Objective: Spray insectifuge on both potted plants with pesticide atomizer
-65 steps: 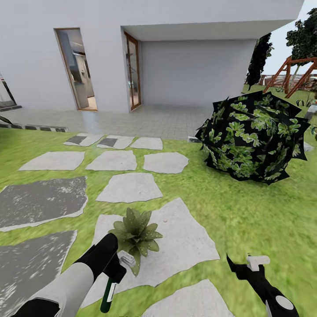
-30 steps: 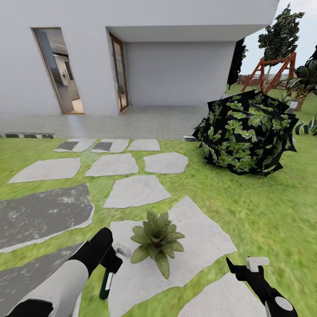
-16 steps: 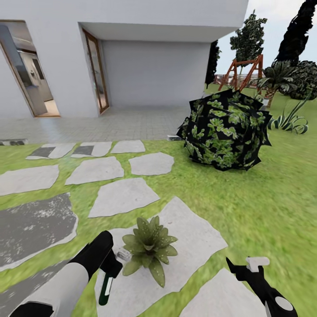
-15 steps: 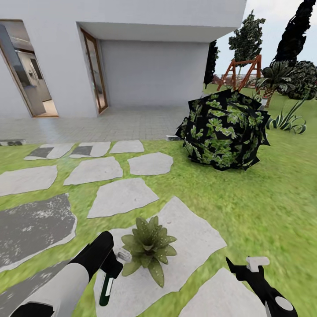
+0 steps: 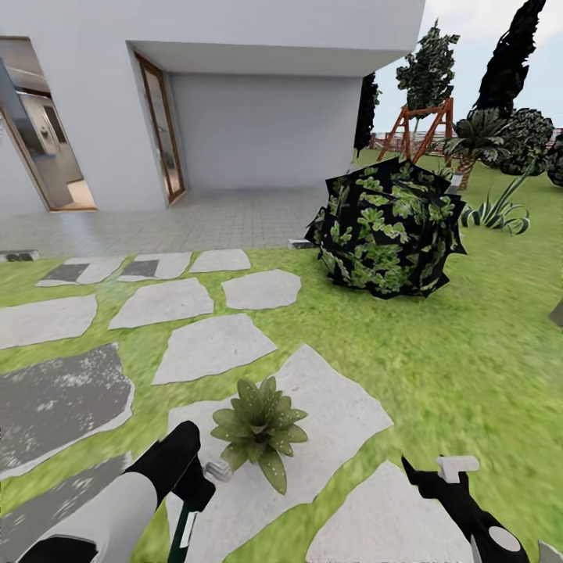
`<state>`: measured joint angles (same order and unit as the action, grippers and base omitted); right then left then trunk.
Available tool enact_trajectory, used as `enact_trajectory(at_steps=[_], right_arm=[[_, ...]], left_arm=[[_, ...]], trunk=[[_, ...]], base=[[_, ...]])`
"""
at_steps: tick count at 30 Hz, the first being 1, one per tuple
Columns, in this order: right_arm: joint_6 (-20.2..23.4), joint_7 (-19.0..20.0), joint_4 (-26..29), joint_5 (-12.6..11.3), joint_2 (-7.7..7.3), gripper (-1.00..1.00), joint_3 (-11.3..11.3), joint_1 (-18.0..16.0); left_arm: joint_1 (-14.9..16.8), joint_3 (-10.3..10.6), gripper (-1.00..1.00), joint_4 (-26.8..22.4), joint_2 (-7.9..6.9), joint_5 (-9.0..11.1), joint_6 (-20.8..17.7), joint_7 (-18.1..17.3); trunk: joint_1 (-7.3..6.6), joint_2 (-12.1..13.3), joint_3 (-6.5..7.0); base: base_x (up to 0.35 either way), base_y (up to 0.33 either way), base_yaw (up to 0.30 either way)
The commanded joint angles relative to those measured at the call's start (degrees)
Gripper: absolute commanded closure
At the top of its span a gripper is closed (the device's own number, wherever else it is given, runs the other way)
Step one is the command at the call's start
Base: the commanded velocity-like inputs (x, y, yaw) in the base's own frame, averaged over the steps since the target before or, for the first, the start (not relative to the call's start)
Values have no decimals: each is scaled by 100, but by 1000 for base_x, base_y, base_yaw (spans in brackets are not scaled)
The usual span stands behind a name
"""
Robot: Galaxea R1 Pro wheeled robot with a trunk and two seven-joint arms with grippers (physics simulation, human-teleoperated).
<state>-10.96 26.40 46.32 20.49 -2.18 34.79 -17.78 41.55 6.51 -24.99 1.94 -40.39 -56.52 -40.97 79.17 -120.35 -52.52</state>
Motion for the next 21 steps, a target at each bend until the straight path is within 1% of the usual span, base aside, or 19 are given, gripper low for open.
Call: enact_trajectory(at_steps=[1,7,9,10,11,13,19,21], right_arm=[[-37,32,-2,60,2,-100,29,-7],[-37,32,-7,60,2,-100,28,-7],[-37,32,-7,60,5,-100,28,-7],[-37,32,-8,60,6,-100,29,-7],[-37,32,-8,60,6,-100,28,-7],[-37,32,-9,60,5,-100,28,-7],[-37,32,-7,60,6,-100,31,-7],[-37,32,-4,60,6,-100,31,-7]], left_arm=[[2,14,100,-3,11,-63,-8,-60],[9,-3,100,-43,60,-29,-13,-67],[12,3,100,-70,128,-32,-20,-70],[16,10,100,-82,206,-44,-22,-69],[19,12,100,-89,247,-49,-23,-69],[36,15,100,-103,302,-57,-31,-67],[45,14,100,-89,267,-65,-32,-61],[31,25,100,-32,196,-73,-27,-57]], trunk=[[-2,-2,-5],[-2,-2,-5],[-2,-2,-5],[-2,-2,-5],[-2,-2,-5],[-2,-2,-5],[-2,-2,-5],[-2,-2,-5]], base=[[-50,0,0],[-10,0,0],[-1,0,0],[0,0,0],[0,0,0],[0,0,0],[0,0,0],[0,0,0]])
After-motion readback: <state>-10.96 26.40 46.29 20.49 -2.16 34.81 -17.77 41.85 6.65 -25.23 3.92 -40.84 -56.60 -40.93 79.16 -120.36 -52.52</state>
